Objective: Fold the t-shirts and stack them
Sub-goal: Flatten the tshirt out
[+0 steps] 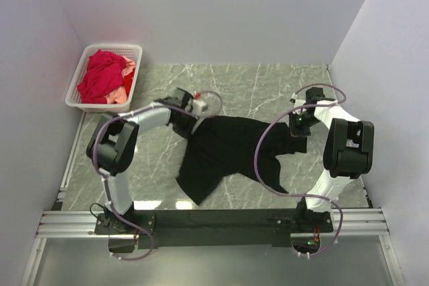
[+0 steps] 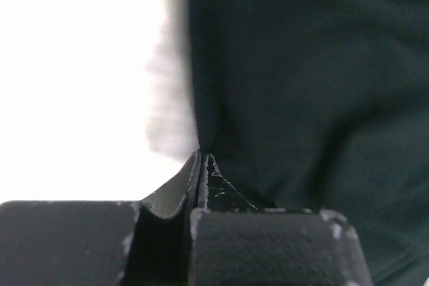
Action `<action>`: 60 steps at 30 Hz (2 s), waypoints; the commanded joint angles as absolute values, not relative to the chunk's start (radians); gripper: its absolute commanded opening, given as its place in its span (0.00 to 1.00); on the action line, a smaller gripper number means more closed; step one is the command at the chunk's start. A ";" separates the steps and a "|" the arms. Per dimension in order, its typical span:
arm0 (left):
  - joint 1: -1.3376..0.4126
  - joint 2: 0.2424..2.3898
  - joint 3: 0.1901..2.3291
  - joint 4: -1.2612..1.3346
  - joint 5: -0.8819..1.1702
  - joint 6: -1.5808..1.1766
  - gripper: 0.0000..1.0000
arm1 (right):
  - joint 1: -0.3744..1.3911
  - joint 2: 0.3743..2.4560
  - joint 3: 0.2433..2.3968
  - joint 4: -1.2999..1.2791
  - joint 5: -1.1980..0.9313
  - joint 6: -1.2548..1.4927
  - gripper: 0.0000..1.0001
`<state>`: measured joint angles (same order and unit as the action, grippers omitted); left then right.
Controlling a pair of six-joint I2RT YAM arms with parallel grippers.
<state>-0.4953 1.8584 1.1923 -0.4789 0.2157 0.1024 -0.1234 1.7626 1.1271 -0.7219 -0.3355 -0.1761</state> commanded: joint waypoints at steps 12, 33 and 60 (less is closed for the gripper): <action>-0.178 2.071 1.855 -0.692 0.280 0.252 0.55 | -0.230 1.652 1.187 -0.745 -0.353 -0.198 0.30; -0.834 1.623 0.983 -0.180 0.408 -0.049 0.71 | -0.261 1.591 1.103 -0.744 -0.281 -0.252 0.70; -0.741 1.586 1.150 -0.463 0.334 -0.003 0.00 | -0.299 1.673 1.209 -0.730 -0.379 -0.222 0.00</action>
